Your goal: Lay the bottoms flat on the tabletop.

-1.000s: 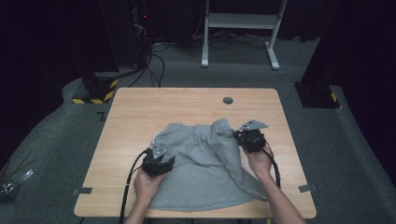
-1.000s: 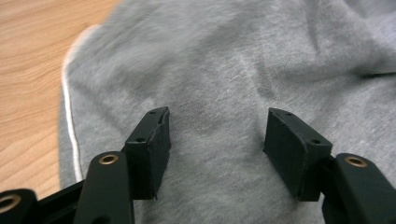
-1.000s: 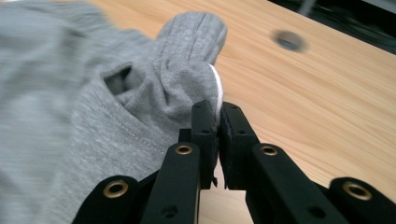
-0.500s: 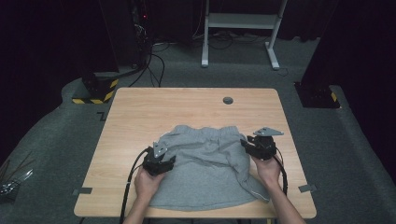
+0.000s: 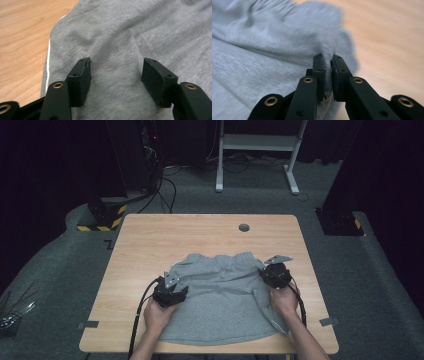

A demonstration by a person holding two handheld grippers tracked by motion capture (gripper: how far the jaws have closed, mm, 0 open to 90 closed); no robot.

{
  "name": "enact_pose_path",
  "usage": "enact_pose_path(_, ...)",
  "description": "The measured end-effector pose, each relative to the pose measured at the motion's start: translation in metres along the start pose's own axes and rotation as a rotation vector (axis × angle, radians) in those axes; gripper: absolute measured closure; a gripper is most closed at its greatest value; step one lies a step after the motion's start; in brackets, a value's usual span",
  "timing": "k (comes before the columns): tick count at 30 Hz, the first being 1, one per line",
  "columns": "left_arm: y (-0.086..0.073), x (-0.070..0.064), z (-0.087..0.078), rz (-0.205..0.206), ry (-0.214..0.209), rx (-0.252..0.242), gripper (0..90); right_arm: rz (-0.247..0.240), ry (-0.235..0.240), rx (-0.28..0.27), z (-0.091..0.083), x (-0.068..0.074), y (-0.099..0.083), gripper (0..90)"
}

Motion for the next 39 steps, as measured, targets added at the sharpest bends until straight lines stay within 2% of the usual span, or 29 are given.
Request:
enact_pose_path(1, 0.002, 0.001, 0.002, -0.001, -0.001, -0.004, 40.5, -0.001, -0.034, -0.003, -0.001, -0.008, 0.002, 81.8)
enact_pose_path(2, 0.002, 0.001, 0.002, -0.001, -0.001, -0.004, 40.4, -0.001, -0.034, -0.003, -0.001, -0.008, 0.002, 81.8)
enact_pose_path(3, 0.003, 0.002, 0.003, 0.004, -0.002, -0.003, 40.4, 0.012, -0.055, 0.001, 0.001, -0.016, 0.002, 80.5)
enact_pose_path(4, 0.004, 0.002, 0.004, 0.008, -0.005, 0.001, 40.4, 0.023, -0.041, 0.010, 0.004, -0.018, 0.002, 77.7)
enact_pose_path(5, 0.005, 0.003, 0.005, 0.009, -0.002, -0.004, 40.3, 0.039, -0.027, 0.022, 0.007, -0.017, -0.001, 68.1)
enact_pose_path(7, 0.004, 0.002, 0.004, 0.014, 0.005, -0.003, 40.2, 0.039, -0.022, -0.005, 0.003, -0.010, -0.001, 62.2)
enact_pose_path(8, 0.004, 0.002, 0.004, 0.014, 0.005, -0.003, 39.8, 0.039, -0.022, -0.005, 0.003, -0.010, -0.001, 62.2)
enact_pose_path(9, 0.003, 0.002, 0.002, 0.008, 0.015, 0.003, 39.6, 0.019, -0.020, -0.044, -0.009, 0.002, -0.002, 57.3)
enact_pose_path(11, 0.002, -0.003, -0.003, -0.001, 0.017, 0.016, 39.5, -0.006, -0.011, -0.064, -0.018, 0.013, -0.003, 56.6)
enact_pose_path(12, 0.002, -0.003, -0.003, -0.001, 0.017, 0.016, 39.5, -0.006, -0.011, -0.064, -0.018, 0.013, -0.003, 56.6)
enact_pose_path(13, 0.002, -0.008, -0.008, 0.005, 0.006, 0.023, 39.6, -0.043, 0.022, -0.074, -0.027, 0.030, -0.007, 56.6)
enact_pose_path(14, 0.001, -0.011, -0.011, 0.004, -0.006, 0.016, 39.6, -0.043, 0.022, -0.074, -0.027, 0.030, -0.007, 56.6)
enact_pose_path(15, -0.002, -0.021, -0.018, 0.004, -0.041, 0.011, 40.1, -0.076, 0.053, -0.071, -0.030, 0.044, -0.011, 57.0)
enact_pose_path(16, -0.002, -0.021, -0.018, 0.004, -0.041, 0.011, 40.2, -0.076, 0.053, -0.071, -0.030, 0.044, -0.011, 57.0)
enact_pose_path(17, -0.008, -0.029, -0.021, 0.008, -0.060, 0.023, 40.6, -0.081, 0.091, -0.058, -0.029, 0.056, -0.017, 57.3)
enact_pose_path(19, -0.012, -0.031, -0.021, 0.015, -0.057, 0.036, 40.9, -0.086, 0.103, -0.051, -0.026, 0.060, -0.020, 57.4)
enact_pose_path(20, -0.018, -0.032, -0.018, 0.024, -0.051, 0.057, 41.1, -0.093, 0.124, -0.022, -0.017, 0.067, -0.027, 57.6)
enact_pose_path(23, -0.016, -0.030, -0.015, 0.012, -0.057, 0.047, 42.5, -0.087, 0.136, 0.007, -0.008, 0.070, -0.031, 59.0)
enact_pose_path(24, -0.011, -0.026, -0.011, 0.021, -0.040, 0.053, 43.6, -0.083, 0.128, -0.014, -0.003, 0.066, -0.027, 60.3)
enact_pose_path(26, -0.007, -0.024, -0.006, 0.022, -0.035, 0.051, 43.5, -0.085, 0.123, -0.015, -0.001, 0.064, -0.026, 60.3)
enact_pose_path(27, 0.000, -0.020, 0.002, 0.011, -0.030, 0.044, 43.1, -0.071, 0.105, -0.021, 0.007, 0.056, -0.021, 60.4)
enact_pose_path(30, 0.009, -0.014, 0.012, -0.008, -0.019, 0.026, 42.8, -0.055, 0.098, -0.024, 0.013, 0.050, -0.017, 60.3)
enact_pose_path(33, 0.017, -0.011, 0.018, -0.027, 0.001, 0.049, 42.7, -0.030, 0.088, -0.010, 0.023, 0.039, -0.009, 59.1)
enact_pose_path(34, 0.017, -0.014, 0.014, -0.037, -0.003, 0.055, 41.7, -0.030, 0.080, 0.011, 0.023, 0.038, -0.007, 56.3)
enact_pose_path(35, 0.015, -0.017, 0.010, -0.035, -0.017, 0.050, 41.5, -0.031, 0.082, 0.009, 0.021, 0.040, -0.007, 55.3)
enact_pose_path(37, 0.013, -0.020, 0.005, -0.028, -0.029, 0.043, 41.8, -0.043, 0.106, -0.036, 0.011, 0.050, -0.004, 55.7)
enact_pose_path(38, 0.008, -0.023, 0.000, -0.018, -0.041, 0.043, 41.8, -0.043, 0.106, -0.036, 0.011, 0.050, -0.004, 55.7)
enact_pose_path(39, 0.000, -0.024, -0.009, -0.006, -0.049, 0.046, 41.8, -0.063, 0.121, -0.058, 0.003, 0.058, -0.004, 56.2)
Point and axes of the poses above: each handheld gripper's, and its own axes: z roughly forward along the jaws, y roughly out of its top, x roughly to its left, the point moved 8 cm from there along z, roughly forward along the jaws, and after that the axes turned 15 degrees about -z, right-handed, at the moved point
